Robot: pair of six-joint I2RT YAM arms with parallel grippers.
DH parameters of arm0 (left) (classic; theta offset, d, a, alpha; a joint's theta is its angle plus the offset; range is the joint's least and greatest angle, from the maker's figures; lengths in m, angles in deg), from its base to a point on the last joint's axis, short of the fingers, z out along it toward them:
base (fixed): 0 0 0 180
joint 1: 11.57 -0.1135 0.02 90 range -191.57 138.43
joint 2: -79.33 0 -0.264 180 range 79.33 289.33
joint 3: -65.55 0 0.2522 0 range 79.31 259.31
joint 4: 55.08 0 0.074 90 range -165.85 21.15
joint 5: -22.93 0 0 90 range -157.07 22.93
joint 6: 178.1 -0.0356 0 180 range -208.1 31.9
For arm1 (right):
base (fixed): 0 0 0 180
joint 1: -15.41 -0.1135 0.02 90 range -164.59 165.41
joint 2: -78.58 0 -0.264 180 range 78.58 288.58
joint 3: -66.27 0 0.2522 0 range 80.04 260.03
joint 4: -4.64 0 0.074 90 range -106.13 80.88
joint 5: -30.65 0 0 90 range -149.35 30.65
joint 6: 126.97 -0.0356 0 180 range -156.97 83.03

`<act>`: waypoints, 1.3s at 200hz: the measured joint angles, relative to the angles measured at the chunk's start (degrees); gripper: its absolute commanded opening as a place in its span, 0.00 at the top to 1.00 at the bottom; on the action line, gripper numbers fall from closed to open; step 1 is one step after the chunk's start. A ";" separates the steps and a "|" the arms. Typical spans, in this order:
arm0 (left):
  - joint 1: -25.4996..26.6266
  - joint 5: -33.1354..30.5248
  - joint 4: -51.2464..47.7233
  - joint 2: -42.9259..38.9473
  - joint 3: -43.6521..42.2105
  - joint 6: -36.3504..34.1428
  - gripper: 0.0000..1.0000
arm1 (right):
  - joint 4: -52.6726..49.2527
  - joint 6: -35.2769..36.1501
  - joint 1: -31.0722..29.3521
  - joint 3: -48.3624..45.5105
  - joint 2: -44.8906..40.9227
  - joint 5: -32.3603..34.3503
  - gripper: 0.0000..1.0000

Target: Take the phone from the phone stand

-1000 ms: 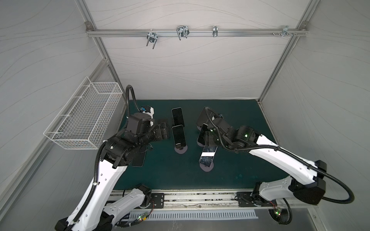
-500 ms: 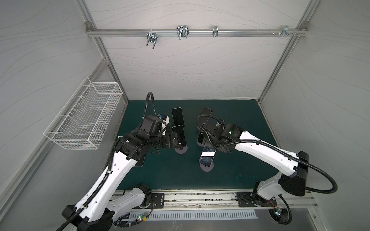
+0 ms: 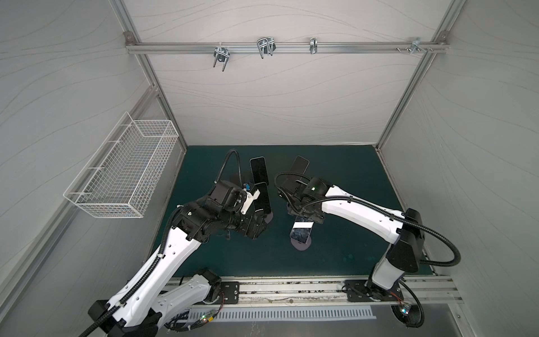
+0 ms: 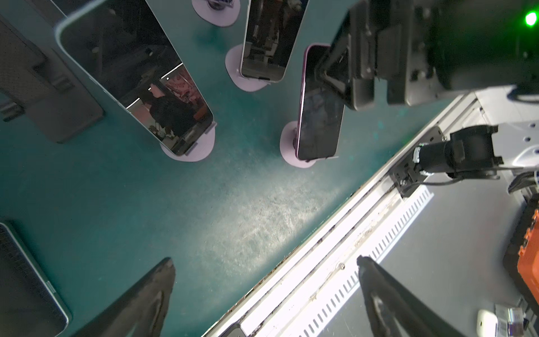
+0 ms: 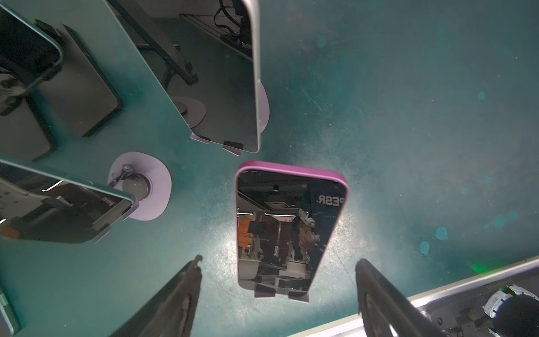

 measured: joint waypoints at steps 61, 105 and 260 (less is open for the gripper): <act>0.00 2.14 -0.02 -8.26 -4.22 -7.56 0.01 | -1.68 0.26 0.02 0.44 0.70 -0.61 0.12; 0.00 3.02 0.11 -8.44 -5.07 -10.69 0.01 | -1.57 0.50 1.22 -0.96 0.70 -2.05 0.03; 2.05 4.94 6.10 1.11 -4.31 -11.13 0.01 | 2.21 3.72 6.34 -4.26 -0.55 -6.45 0.05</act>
